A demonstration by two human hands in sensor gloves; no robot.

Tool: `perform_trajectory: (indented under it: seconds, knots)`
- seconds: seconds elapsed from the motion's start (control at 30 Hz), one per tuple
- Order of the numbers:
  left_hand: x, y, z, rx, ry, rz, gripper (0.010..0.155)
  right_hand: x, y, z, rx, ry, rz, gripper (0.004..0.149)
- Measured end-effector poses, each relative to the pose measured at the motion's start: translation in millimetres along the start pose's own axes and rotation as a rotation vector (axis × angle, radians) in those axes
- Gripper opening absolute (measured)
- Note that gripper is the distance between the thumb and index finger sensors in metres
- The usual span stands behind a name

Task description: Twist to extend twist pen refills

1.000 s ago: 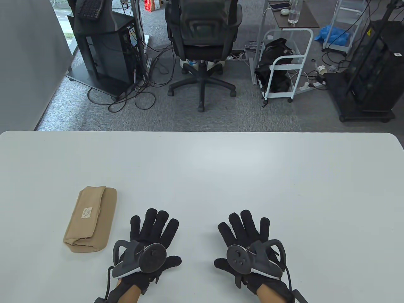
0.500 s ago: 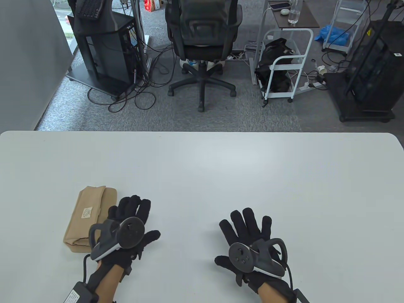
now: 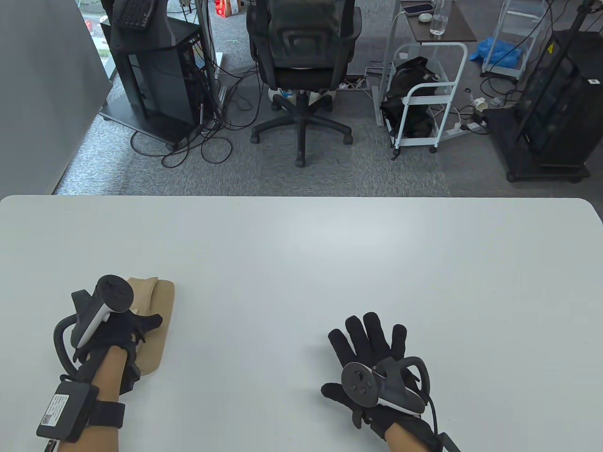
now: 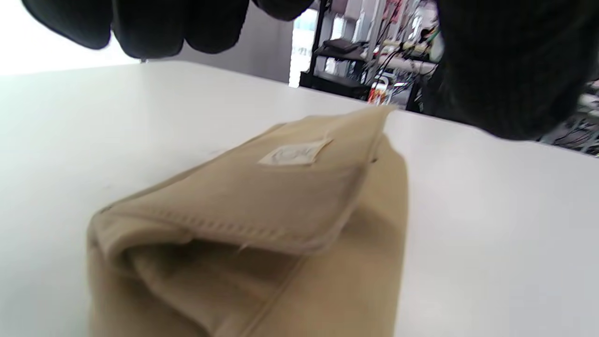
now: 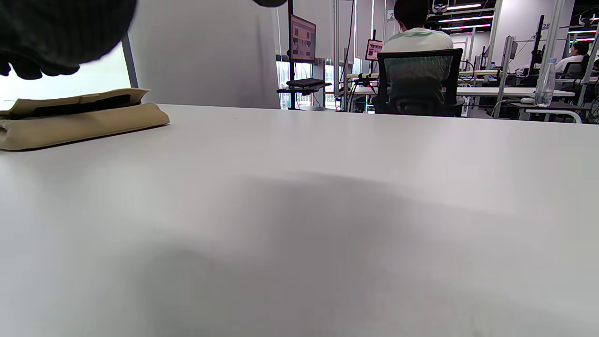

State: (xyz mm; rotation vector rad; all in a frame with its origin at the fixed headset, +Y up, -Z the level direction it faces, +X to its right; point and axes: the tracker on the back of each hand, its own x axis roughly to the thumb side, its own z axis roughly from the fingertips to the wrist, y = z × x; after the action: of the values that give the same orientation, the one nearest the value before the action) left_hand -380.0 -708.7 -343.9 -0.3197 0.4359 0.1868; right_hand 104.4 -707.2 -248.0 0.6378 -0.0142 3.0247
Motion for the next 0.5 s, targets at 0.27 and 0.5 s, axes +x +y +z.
perform_trajectory:
  seconds: [0.27,0.5]
  knots:
    - [-9.7,-35.7,-30.5,-0.195,0.088,-0.011,0.138,-1.7,0.9,0.4,0.02,0.013,-0.004,0.099]
    - [-1.4,-54.4,-35.6,-0.246,0.089,-0.017,0.131,-3.4,3.1,-1.6,0.043,0.015,-0.015,0.099]
